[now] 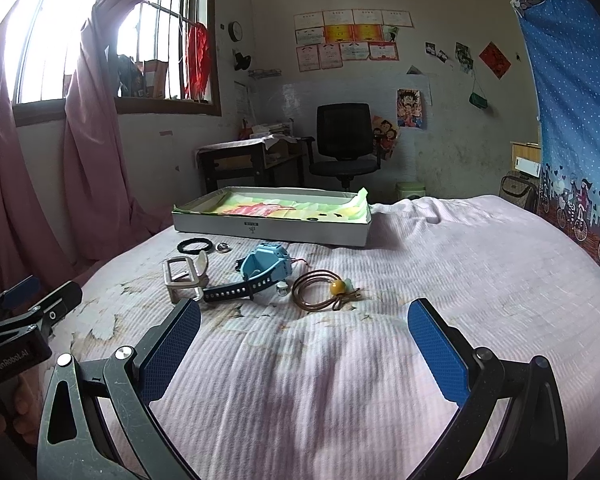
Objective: Organize jewelry
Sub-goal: 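Grasp the beige claw clip with the left tool while the right tool grasps the brown bead bracelet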
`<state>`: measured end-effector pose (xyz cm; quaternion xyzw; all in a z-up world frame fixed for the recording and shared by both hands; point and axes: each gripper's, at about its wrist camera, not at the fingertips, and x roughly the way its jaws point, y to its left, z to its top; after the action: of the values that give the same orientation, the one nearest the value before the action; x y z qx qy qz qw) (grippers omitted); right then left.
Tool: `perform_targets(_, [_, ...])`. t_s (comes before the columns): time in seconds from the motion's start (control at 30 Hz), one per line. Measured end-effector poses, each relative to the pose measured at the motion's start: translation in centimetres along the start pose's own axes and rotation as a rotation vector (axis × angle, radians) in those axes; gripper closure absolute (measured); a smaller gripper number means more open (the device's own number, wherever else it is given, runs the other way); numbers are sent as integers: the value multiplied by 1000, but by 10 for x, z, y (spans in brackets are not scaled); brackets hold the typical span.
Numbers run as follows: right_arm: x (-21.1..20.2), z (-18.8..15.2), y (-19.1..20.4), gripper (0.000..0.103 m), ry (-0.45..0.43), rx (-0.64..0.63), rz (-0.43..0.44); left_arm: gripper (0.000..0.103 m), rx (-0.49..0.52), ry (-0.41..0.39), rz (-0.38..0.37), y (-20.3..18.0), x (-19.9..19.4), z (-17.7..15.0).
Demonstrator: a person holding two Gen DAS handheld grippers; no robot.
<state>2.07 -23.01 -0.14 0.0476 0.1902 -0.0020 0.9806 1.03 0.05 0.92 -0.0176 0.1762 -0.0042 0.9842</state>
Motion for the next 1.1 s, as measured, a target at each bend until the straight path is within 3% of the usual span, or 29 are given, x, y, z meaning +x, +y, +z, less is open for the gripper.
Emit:
perform_targets(0.6, [68, 35, -30, 1, 148, -114, 1, 0, 49, 232, -169, -18, 88, 27])
perform_targets(0.8, [97, 31, -42, 3, 225, -46, 13, 0, 88, 270, -206, -39, 104, 28])
perform_targets(1.1, [128, 18, -49, 48, 316, -9, 70, 0, 123, 338, -238, -56, 131, 21])
